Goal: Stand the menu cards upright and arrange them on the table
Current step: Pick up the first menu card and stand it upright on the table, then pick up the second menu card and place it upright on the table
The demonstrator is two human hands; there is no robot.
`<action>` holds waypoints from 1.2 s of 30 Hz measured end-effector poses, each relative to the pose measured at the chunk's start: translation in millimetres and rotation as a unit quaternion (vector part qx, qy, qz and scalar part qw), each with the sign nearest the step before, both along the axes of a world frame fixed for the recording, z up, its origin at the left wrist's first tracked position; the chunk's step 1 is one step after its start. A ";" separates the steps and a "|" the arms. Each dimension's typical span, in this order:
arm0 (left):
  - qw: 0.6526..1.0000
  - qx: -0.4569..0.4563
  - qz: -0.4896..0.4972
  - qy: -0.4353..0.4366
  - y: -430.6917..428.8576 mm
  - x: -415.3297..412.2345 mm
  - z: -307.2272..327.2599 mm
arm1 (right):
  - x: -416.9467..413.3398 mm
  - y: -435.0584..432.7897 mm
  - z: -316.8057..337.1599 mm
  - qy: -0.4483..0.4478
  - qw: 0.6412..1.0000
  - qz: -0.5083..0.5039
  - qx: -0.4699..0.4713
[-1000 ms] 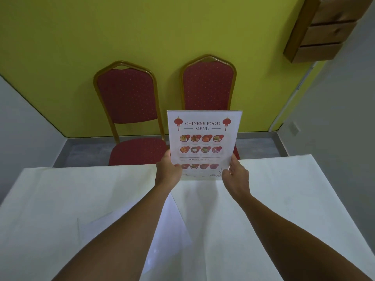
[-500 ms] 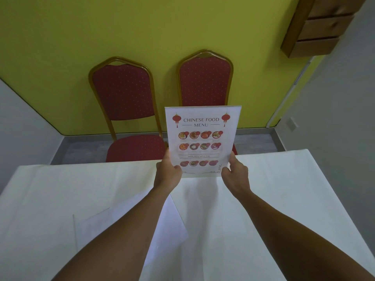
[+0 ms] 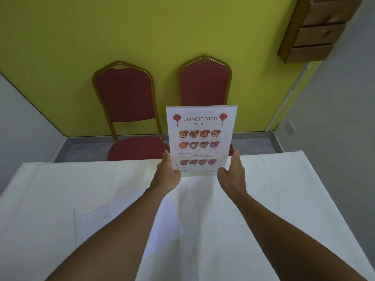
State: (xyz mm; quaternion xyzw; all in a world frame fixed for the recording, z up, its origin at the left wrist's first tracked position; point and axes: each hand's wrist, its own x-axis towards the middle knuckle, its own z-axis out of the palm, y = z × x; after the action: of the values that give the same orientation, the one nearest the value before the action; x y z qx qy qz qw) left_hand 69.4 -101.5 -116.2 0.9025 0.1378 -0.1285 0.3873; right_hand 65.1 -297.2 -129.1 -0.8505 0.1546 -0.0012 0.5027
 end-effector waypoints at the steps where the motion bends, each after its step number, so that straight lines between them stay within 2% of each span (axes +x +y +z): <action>1: 1.000 0.018 -0.013 -0.002 0.7 -4.8 0.8 | -1.2 3.0 -1.9 0.013 1.000 -0.018 -0.009; 4: 0.992 0.102 -0.075 0.001 6.4 -17.3 -4.2 | -7.8 10.8 -9.1 0.003 1.000 -0.018 -0.025; 9: 0.963 0.225 -0.149 -0.009 16.5 -40.6 -8.4 | -32.2 25.0 -18.3 -0.038 0.989 0.081 -0.114; 14: 0.946 0.272 -0.176 0.001 39.7 -66.9 -20.8 | -55.4 51.5 -24.2 -0.038 0.969 0.182 -0.164; 21: 0.924 0.311 -0.222 0.016 98.6 -110.0 -52.5 | -92.4 109.8 -45.8 0.100 0.946 0.266 -0.156; 28: 0.928 0.281 -0.237 0.054 144.4 -165.2 -90.2 | -128.1 166.7 -72.3 0.180 0.939 0.249 -0.154; 31: 0.935 0.261 -0.235 0.050 146.2 -180.9 -102.6 | -130.3 183.1 -71.5 0.178 0.954 0.191 -0.145; 36: 0.928 0.282 -0.242 0.037 150.1 -188.8 -115.9 | -115.0 191.8 -58.0 0.153 0.980 0.100 -0.082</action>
State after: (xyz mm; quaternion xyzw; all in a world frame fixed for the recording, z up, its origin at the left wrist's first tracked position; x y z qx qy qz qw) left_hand -119.3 48.6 -232.1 0.9751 -0.0401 -0.2071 0.0685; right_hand -49.9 -105.4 -187.1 -0.8902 0.1430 0.1667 0.3991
